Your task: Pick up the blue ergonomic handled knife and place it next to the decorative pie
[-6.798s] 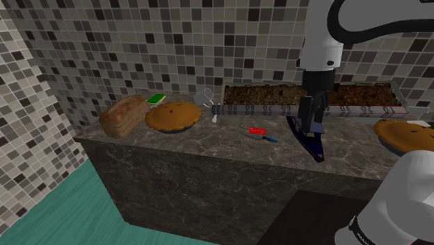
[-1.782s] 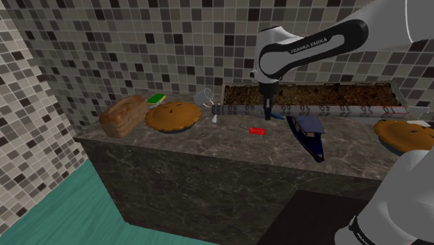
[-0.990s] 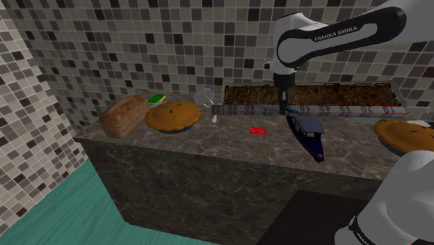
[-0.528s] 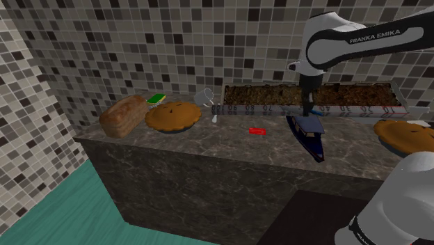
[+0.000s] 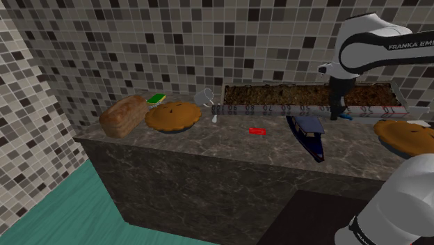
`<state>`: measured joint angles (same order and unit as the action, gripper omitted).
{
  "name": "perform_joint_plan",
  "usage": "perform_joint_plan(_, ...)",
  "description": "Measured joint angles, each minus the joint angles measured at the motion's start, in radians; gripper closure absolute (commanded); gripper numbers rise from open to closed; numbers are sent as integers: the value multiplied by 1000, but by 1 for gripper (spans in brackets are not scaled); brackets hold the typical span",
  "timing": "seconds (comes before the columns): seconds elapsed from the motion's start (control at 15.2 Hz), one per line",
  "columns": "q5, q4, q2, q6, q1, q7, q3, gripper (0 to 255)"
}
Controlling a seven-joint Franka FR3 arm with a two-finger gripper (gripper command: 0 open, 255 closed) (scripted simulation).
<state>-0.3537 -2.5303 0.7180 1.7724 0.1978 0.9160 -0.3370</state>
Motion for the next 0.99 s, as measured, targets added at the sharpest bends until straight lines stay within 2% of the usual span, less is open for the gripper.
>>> perform_joint_plan(0.4,-103,-55,125,-39,95,129,-94,255)
perform_joint_plan(0.99,-259,-39,206,-68,215,342,-266,255)
